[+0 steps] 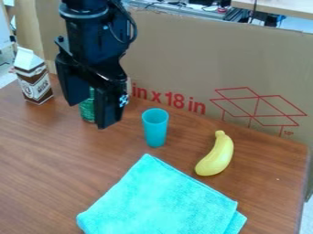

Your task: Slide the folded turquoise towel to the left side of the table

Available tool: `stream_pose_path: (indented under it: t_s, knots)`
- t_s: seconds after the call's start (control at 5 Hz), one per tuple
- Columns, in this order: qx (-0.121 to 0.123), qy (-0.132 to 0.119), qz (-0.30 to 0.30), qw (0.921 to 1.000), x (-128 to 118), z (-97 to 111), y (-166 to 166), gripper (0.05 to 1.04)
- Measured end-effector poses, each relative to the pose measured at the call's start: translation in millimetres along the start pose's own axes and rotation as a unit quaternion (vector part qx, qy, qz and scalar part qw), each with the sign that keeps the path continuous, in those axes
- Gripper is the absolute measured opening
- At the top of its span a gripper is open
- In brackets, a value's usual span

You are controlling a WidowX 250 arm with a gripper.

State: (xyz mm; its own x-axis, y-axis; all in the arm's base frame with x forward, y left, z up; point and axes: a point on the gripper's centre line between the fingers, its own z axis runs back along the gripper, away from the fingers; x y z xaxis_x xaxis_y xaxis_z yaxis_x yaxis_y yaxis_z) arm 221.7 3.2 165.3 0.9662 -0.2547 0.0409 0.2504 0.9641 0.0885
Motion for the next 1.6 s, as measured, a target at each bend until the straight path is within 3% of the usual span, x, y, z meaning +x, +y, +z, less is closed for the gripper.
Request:
stream_pose_path:
  t_s: [0.2,0.4,0.6,0.8,1.0,1.2,1.4,1.6]
  knots:
    - [-0.003,0.009,0.002,1.0000,-1.2,-5.3,-1.3,1.010]
    - [0.018,-0.012,-0.008,0.9997,7.6,-10.4,-22.5,1.010]
    - [0.014,-0.022,-0.013,0.9996,17.5,-21.0,-45.8,1.010]
    - [-0.002,-0.013,-0.002,0.9999,23.8,-37.7,-66.3,1.010]
    - [-0.032,0.011,0.010,0.9994,18.2,-60.9,-79.9,1.010]
    - [-0.042,0.037,0.000,0.9984,5.5,-79.9,-84.3,1.010]
    - [-0.042,0.050,-0.008,0.9978,-6.4,-95.9,-84.6,1.010]
    - [-0.032,0.033,-0.008,0.9989,-2.8,-117.4,-83.3,1.010]
